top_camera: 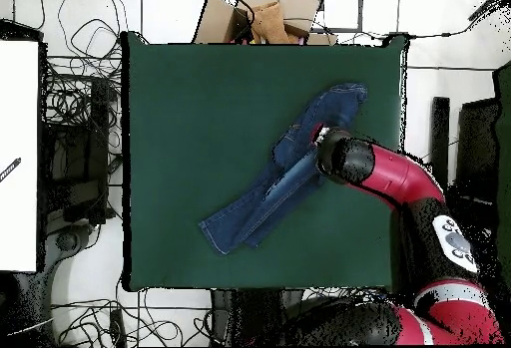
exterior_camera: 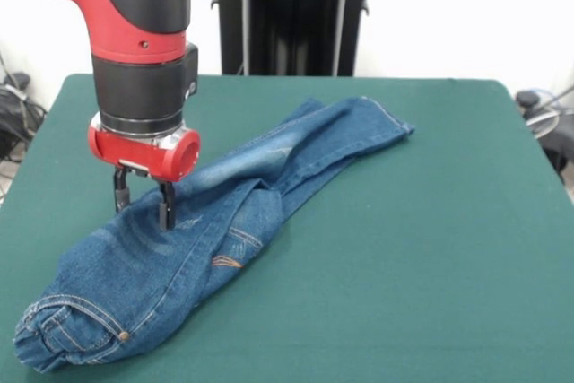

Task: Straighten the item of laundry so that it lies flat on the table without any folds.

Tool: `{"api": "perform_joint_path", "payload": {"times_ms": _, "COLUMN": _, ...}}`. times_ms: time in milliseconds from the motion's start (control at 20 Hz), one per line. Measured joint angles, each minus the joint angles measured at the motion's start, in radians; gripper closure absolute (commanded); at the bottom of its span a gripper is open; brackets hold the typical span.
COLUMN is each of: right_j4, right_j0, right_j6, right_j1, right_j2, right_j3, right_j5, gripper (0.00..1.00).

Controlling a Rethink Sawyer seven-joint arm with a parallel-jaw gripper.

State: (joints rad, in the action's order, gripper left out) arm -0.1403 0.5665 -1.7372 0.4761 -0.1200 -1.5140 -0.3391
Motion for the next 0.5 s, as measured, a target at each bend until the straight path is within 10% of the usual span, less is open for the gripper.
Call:
{"api": "perform_joint_path", "payload": {"times_ms": 50, "right_j4": 0.000, "right_j0": 0.000, "right_j6": 0.000, "right_j1": -0.002, "right_j2": 0.000, "right_j3": 0.000, "right_j5": 0.000, "gripper": 1.00}}
{"api": "perform_joint_path", "payload": {"times_ms": 500, "right_j4": 0.000, "right_j0": 0.000, "right_j6": 0.000, "right_j1": -0.004, "right_j2": 0.000, "right_j3": 0.000, "right_j5": 0.000, "gripper": 1.00}}
